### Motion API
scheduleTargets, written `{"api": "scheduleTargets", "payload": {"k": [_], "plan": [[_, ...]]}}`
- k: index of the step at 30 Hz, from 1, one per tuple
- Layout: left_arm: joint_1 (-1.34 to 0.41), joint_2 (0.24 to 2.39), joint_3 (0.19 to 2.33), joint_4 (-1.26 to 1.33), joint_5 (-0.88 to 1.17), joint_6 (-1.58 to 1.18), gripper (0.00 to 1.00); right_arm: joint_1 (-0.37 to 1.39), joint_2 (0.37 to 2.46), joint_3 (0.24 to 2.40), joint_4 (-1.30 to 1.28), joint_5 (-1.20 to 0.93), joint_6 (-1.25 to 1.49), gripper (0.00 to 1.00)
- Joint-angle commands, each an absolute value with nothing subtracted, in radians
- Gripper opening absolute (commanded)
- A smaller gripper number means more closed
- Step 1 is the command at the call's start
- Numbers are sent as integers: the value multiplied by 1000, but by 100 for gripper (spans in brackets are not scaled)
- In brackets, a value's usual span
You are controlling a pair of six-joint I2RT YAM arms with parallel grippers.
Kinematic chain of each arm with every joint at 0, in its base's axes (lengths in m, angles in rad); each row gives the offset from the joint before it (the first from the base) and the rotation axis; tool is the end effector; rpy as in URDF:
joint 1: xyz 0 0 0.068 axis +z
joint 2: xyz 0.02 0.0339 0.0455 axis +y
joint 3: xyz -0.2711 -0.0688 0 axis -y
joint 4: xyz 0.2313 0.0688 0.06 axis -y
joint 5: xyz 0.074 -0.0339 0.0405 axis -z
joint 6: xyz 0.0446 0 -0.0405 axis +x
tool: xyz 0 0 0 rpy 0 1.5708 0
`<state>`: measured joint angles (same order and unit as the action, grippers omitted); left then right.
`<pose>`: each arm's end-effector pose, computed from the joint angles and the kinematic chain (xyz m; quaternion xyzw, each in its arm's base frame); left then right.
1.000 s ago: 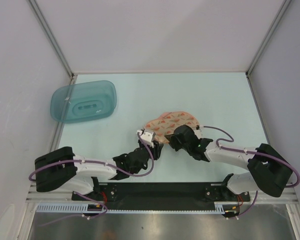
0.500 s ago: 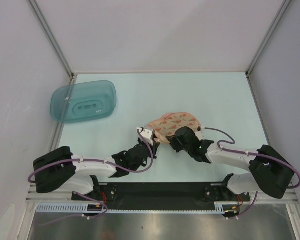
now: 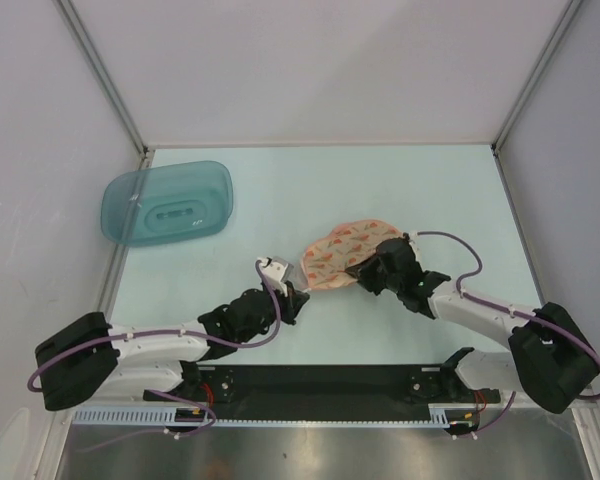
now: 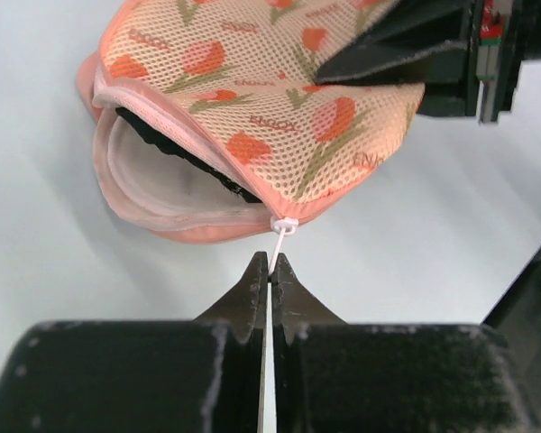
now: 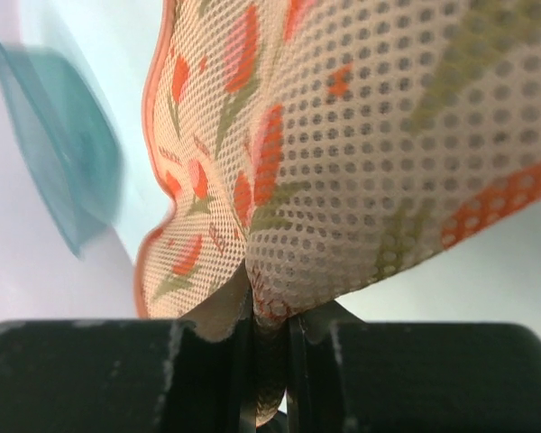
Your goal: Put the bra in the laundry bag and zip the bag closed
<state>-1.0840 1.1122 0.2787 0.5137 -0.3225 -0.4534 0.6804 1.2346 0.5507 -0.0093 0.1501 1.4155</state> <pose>0.1109 -0.1793 0.1891 0.1588 0.7899 -0.3082 0.5059 0.1897 0.1449 0.1943 0.3541 0.8310 0.3332 0.2704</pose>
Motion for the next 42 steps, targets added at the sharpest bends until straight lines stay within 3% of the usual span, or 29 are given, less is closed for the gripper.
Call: {"api": "scheduleTargets", "payload": {"k": [1, 2, 5, 8, 11, 12, 14, 15, 17, 25, 26, 29, 34, 39, 40, 42], "plan": [[-999, 1121, 259, 483, -180, -416, 0, 528, 1299, 626, -9, -3, 981, 9], [-994, 1132, 262, 514, -91, -407, 0, 497, 1336, 641, -18, -96, 933, 10], [-991, 1221, 316, 535, 30, -391, 0, 473, 1377, 689, -104, -117, 821, 11], [-991, 1345, 350, 627, 156, -443, 0, 398, 1400, 703, -123, -196, 804, 21], [-992, 1428, 389, 696, 205, -502, 0, 365, 1398, 680, -132, -273, 840, 39], [-994, 1445, 403, 707, 227, -511, 0, 354, 1372, 666, -135, -287, 856, 60], [-997, 1486, 445, 724, 239, -529, 0, 351, 1329, 593, -121, -305, 923, 80], [-1002, 1496, 457, 726, 242, -532, 0, 350, 1265, 562, -115, -302, 948, 87], [-1008, 1520, 486, 732, 247, -543, 0, 350, 1200, 513, -124, -281, 1017, 91], [-1035, 1575, 528, 772, 270, -580, 0, 463, 878, 298, -88, -145, 1314, 89], [-1043, 1578, 529, 773, 271, -583, 0, 472, 862, 288, -77, -117, 1333, 85], [-1061, 1597, 538, 775, 264, -592, 0, 488, 873, 250, 29, -90, 1396, 73], [-1086, 1623, 571, 784, 262, -606, 0, 538, 963, 273, 101, -57, 1434, 67], [-1088, 1637, 598, 741, 230, -612, 0, 555, 1019, 268, 134, -32, 1457, 47], [-1088, 1634, 598, 726, 215, -614, 0, 548, 1019, 267, 126, -31, 1442, 37], [-1081, 1631, 588, 689, 187, -617, 0, 497, 1017, 262, 124, -58, 1411, 28]]}}
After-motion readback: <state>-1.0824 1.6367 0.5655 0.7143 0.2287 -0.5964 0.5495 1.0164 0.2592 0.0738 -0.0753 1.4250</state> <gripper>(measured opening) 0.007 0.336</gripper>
